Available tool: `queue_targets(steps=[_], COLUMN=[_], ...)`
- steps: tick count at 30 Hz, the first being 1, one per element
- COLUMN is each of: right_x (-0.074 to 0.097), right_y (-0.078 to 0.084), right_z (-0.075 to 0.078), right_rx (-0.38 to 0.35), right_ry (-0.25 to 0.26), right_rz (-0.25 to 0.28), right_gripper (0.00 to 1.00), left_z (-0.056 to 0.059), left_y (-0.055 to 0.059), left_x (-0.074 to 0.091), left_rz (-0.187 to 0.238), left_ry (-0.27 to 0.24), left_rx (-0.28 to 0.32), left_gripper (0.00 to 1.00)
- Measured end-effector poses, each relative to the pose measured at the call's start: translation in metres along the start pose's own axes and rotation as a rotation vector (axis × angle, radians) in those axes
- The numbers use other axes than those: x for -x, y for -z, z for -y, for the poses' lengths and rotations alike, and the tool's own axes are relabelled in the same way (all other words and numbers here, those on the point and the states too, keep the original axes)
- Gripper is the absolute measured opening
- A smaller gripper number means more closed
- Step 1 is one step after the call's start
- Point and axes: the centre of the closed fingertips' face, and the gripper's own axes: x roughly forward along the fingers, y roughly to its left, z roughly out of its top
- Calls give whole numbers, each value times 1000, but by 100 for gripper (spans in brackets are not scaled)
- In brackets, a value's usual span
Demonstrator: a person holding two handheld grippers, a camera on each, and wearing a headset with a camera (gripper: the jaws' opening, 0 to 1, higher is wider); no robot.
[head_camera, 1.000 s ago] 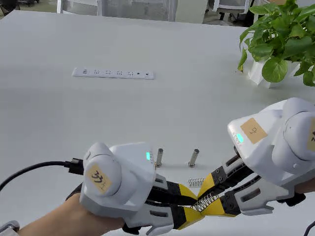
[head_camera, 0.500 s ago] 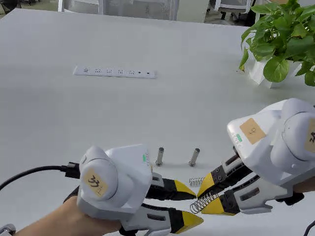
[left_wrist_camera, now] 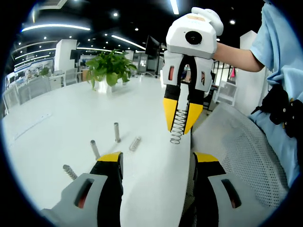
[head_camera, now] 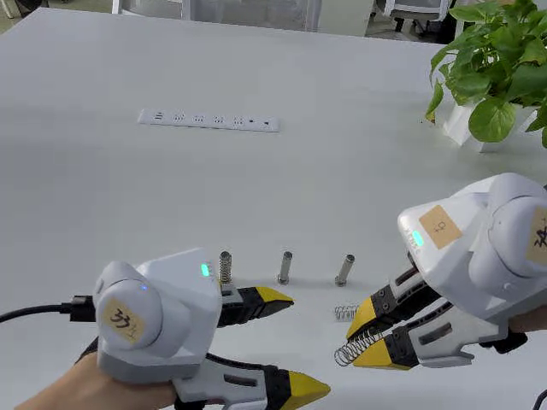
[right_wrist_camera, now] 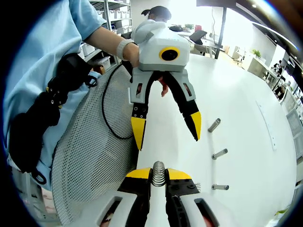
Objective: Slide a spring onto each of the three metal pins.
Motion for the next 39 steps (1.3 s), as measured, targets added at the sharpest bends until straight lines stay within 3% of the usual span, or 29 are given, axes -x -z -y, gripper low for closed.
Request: queue_targets(steps=[5, 14, 30, 39], right_x=[-2, -7, -7, -5], right_y=[3, 2, 1, -2], right_z=[2, 10, 38, 67], right_rx=[0, 14, 46, 64], right_ry=[-6, -16, -8, -1], right_rz=[-11, -28, -82, -116], right_gripper=[7, 7, 7, 7], left_z=[-15, -37, -47, -50], left_y=[8, 8, 10, 11], left_x=[14, 32, 45, 47], left_rz=[-4, 37, 51, 57], left_ry=[-71, -193, -254, -277], left_rx=[31, 67, 87, 86], left_gripper=[72, 98, 99, 99])
